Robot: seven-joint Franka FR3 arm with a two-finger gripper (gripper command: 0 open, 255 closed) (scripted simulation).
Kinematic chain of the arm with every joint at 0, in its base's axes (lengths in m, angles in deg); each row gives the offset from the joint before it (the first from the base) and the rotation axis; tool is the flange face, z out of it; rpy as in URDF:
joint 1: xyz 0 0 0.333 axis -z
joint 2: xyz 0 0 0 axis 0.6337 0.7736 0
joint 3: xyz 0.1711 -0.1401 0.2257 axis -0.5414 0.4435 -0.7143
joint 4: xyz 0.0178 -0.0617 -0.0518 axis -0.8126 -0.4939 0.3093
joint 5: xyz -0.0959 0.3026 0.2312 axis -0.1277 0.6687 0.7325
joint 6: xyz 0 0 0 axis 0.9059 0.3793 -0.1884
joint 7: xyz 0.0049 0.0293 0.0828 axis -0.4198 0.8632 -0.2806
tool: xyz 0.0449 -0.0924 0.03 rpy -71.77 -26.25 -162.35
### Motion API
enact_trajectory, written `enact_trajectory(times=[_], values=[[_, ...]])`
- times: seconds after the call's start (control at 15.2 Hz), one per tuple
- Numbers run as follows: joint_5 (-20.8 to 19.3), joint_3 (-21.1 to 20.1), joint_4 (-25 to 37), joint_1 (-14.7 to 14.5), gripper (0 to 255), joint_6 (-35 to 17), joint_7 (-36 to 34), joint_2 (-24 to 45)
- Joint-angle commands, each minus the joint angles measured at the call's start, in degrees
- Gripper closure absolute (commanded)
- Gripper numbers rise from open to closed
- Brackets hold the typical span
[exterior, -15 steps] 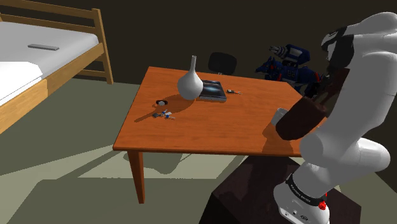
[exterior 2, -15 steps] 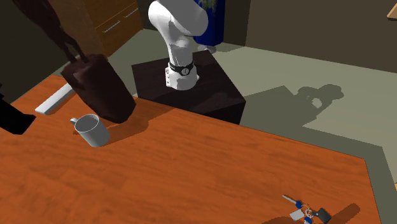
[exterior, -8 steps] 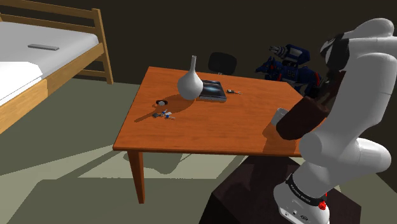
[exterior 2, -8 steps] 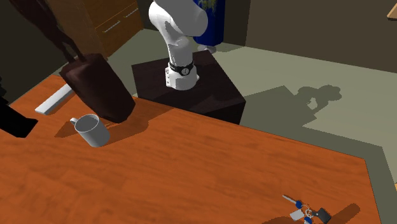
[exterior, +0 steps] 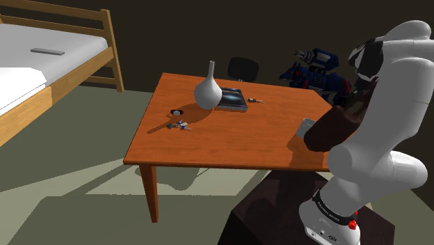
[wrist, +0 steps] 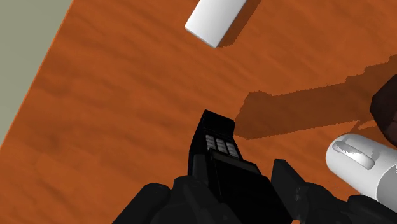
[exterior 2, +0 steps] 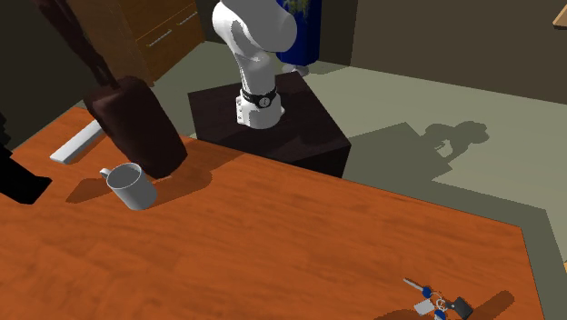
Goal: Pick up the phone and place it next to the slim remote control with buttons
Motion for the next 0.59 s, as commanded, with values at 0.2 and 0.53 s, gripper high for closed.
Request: enact_trajectory(times=[0.2, 0.53], values=[[0.0, -0.7, -1.1, 0.6, 255, -0.6, 0.2, 2.8], [0.0, -1.0, -1.8, 1.2, 0, -1.4, 0.6, 2.7]])
